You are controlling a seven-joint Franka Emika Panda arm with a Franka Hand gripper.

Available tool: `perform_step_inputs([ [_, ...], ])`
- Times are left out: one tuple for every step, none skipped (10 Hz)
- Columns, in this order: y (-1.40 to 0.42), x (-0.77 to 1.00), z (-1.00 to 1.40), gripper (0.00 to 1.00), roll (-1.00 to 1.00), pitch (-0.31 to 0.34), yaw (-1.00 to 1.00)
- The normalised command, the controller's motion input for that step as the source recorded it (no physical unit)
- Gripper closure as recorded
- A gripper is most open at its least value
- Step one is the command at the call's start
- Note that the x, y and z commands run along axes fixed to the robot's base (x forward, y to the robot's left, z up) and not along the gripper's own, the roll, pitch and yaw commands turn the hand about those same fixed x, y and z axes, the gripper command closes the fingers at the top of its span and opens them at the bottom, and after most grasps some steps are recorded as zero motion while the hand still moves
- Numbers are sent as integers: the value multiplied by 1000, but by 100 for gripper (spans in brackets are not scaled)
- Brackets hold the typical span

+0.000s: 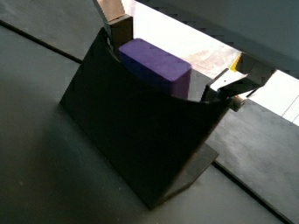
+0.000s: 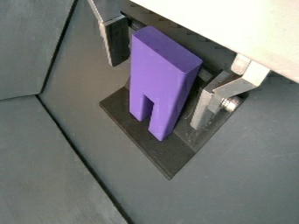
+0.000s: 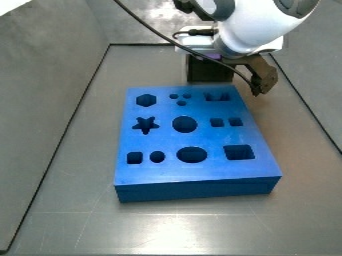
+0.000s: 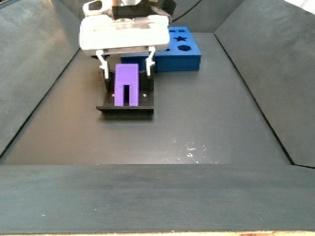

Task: Pick up the double-square object. Move up. Place the double-square object on the fixture. Regrasp the double-square object. Move to above the board. Insert the double-square object.
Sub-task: Regrasp the double-square object, then move to above the board.

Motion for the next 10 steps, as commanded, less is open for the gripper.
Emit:
perform_step_inputs([
  [0, 0, 0, 100, 0, 0, 0],
  [-39, 352, 1000, 100, 171, 106, 110],
  [-41, 350, 1000, 100, 165, 111, 105],
  [-49, 336, 1000, 100, 149, 129, 95],
  [-50, 324, 1000, 100, 98, 126, 103],
  [-49, 312, 1000, 100, 58, 116, 110],
  [-51, 293, 1000, 100, 24, 103, 119],
  [-52, 282, 1000, 100, 10, 100, 121],
  [-53, 274, 1000, 100, 3, 98, 119],
  [-55, 252, 1000, 100, -4, 95, 116],
])
